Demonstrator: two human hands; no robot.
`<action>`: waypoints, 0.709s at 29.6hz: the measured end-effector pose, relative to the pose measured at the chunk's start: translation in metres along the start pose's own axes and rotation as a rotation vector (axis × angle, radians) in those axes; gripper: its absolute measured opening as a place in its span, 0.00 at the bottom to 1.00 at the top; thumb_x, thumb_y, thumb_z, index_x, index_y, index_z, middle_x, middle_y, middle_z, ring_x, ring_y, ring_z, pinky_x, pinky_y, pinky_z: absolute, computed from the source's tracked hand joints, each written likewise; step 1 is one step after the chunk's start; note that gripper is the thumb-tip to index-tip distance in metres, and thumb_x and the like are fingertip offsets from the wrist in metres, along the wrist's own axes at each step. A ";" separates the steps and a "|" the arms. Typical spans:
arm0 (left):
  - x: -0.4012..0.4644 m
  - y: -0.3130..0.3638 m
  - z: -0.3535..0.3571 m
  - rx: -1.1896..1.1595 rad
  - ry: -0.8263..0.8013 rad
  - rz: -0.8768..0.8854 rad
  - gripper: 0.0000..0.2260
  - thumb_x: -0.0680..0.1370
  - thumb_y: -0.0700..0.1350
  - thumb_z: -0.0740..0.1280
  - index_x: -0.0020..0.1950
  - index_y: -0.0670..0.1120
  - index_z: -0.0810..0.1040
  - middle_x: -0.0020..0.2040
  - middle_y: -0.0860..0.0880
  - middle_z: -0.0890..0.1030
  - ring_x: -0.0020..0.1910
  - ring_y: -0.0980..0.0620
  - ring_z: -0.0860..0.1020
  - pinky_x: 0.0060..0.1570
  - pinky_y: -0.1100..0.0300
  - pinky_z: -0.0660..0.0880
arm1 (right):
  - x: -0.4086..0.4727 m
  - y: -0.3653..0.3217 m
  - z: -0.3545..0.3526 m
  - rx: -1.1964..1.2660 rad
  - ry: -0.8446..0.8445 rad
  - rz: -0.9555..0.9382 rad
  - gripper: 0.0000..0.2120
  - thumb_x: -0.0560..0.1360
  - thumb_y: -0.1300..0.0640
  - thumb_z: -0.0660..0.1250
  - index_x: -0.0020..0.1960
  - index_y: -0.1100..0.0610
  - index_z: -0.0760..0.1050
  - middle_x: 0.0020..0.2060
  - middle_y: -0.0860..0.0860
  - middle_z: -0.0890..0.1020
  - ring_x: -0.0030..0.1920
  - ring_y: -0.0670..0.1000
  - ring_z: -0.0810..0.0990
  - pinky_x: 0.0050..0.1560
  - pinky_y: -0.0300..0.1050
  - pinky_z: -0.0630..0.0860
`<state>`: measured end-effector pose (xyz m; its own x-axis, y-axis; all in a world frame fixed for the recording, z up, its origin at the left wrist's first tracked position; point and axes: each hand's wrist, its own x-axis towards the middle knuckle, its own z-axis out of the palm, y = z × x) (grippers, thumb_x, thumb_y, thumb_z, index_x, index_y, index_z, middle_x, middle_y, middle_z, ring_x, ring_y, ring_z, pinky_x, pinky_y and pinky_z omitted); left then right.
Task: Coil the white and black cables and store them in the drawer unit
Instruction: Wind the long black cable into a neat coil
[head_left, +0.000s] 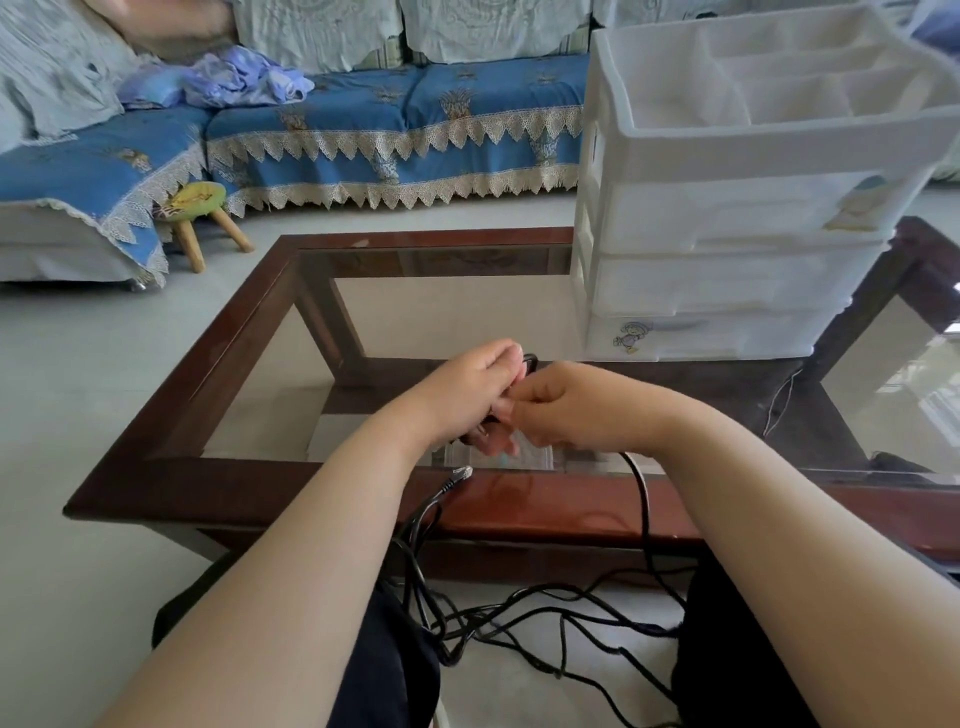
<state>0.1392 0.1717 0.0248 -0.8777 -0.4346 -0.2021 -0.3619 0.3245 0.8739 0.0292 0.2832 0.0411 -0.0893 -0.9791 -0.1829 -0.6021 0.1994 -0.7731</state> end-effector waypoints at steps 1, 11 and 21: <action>0.002 -0.001 0.000 -0.069 -0.006 -0.013 0.16 0.84 0.52 0.49 0.46 0.44 0.68 0.30 0.48 0.77 0.23 0.52 0.72 0.23 0.64 0.66 | 0.000 0.002 -0.003 -0.034 0.074 -0.011 0.18 0.77 0.45 0.63 0.34 0.53 0.77 0.19 0.43 0.69 0.20 0.43 0.65 0.24 0.31 0.60; 0.005 0.004 -0.010 -0.761 -0.190 -0.221 0.22 0.82 0.54 0.53 0.31 0.48 0.70 0.21 0.54 0.60 0.16 0.60 0.55 0.19 0.66 0.49 | 0.016 0.023 -0.006 -0.287 0.620 0.021 0.24 0.69 0.31 0.62 0.44 0.53 0.69 0.29 0.46 0.74 0.31 0.48 0.72 0.30 0.45 0.66; 0.004 0.012 0.009 -0.838 -0.176 -0.117 0.25 0.82 0.59 0.49 0.33 0.45 0.68 0.22 0.53 0.62 0.18 0.59 0.58 0.21 0.65 0.52 | 0.018 0.033 -0.006 -0.156 0.610 -0.156 0.18 0.79 0.44 0.54 0.34 0.50 0.65 0.34 0.46 0.71 0.36 0.50 0.72 0.41 0.50 0.70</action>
<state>0.1285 0.1812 0.0307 -0.9101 -0.2680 -0.3162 -0.1626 -0.4709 0.8671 0.0032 0.2715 0.0159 -0.3983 -0.8527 0.3381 -0.7486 0.0892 -0.6570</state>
